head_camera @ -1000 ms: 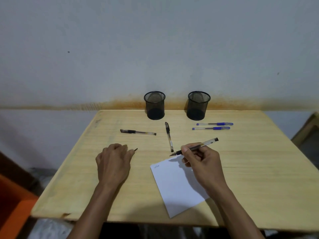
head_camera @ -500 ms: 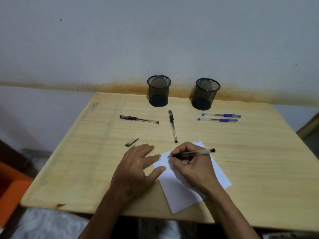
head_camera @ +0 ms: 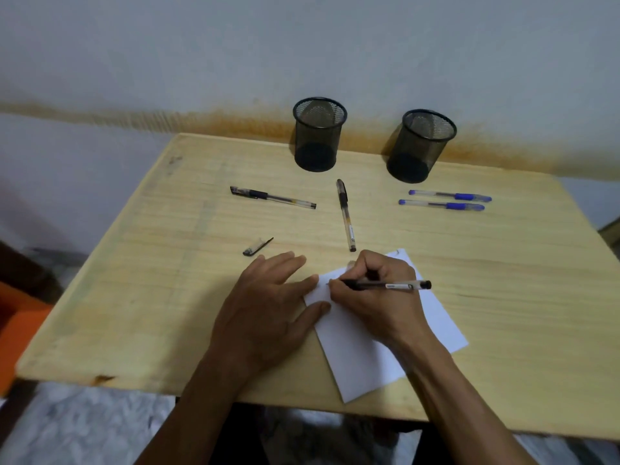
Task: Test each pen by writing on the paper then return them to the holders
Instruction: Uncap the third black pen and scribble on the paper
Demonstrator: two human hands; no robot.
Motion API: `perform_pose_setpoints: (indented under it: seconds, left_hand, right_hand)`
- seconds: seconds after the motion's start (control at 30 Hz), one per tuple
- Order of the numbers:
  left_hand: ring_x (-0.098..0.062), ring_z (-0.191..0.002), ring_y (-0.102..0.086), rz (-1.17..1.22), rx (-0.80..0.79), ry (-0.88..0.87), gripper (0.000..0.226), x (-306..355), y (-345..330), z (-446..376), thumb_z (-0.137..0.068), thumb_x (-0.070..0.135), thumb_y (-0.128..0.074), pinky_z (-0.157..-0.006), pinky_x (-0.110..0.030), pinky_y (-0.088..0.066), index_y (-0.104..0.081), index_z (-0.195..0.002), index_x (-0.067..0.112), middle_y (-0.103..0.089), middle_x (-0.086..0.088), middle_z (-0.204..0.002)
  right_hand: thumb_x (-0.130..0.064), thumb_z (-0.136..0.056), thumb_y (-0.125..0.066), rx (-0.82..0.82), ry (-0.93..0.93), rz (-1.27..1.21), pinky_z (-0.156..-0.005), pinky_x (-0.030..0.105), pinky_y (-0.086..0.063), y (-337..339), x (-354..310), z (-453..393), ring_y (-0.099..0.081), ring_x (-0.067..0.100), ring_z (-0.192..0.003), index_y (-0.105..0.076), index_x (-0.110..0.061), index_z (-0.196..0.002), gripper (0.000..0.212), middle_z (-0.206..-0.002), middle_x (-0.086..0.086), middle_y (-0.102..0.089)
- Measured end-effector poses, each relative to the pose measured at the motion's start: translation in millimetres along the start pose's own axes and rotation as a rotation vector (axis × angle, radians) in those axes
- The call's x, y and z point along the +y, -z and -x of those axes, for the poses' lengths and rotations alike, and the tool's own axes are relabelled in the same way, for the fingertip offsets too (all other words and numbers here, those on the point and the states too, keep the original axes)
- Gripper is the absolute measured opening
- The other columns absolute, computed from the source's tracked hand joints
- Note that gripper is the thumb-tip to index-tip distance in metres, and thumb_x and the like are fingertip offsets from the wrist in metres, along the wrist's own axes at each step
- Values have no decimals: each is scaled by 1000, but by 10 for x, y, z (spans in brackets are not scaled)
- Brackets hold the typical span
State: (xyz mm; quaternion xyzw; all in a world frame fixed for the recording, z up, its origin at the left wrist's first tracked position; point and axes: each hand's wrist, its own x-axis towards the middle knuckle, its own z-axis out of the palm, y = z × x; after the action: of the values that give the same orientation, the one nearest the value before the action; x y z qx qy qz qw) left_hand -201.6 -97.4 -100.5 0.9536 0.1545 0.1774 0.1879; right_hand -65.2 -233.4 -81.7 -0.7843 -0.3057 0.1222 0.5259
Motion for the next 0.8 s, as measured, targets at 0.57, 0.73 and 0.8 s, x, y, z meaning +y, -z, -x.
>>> perform_pose_setpoints:
  seconds: [0.57, 0.73, 0.8]
  left_hand:
    - [-16, -134, -49, 5, -21, 48, 53, 34, 24, 30, -87, 62, -50, -114, -45, -34, -72, -117, 24, -60, 0, -138]
    - [-18, -132, -51, 6, -20, 49, 53, 44, 23, 25, -86, 61, -50, -114, -46, -36, -73, -116, 24, -61, -2, -136]
    - [-17, -132, -51, 14, -17, 53, 53, 44, 27, 25, -86, 61, -51, -114, -46, -36, -73, -116, 24, -61, -1, -136]
  right_hand:
    - [-18, -62, -73, 7, 36, -5, -50, 29, -34, -42, 11, -17, -42, 5, -52, -53, -10, -56, 22, -51, 2, -52]
    - [-16, -62, -73, 0, 34, -4, -51, 29, -35, -41, 14, -23, -43, 5, -52, -50, -13, -54, 25, -50, -2, -50]
    - [-18, -62, -72, 7, 33, 0, -50, 30, -35, -40, 10, -24, -43, 6, -52, -51, -12, -55, 24, -50, -2, -50]
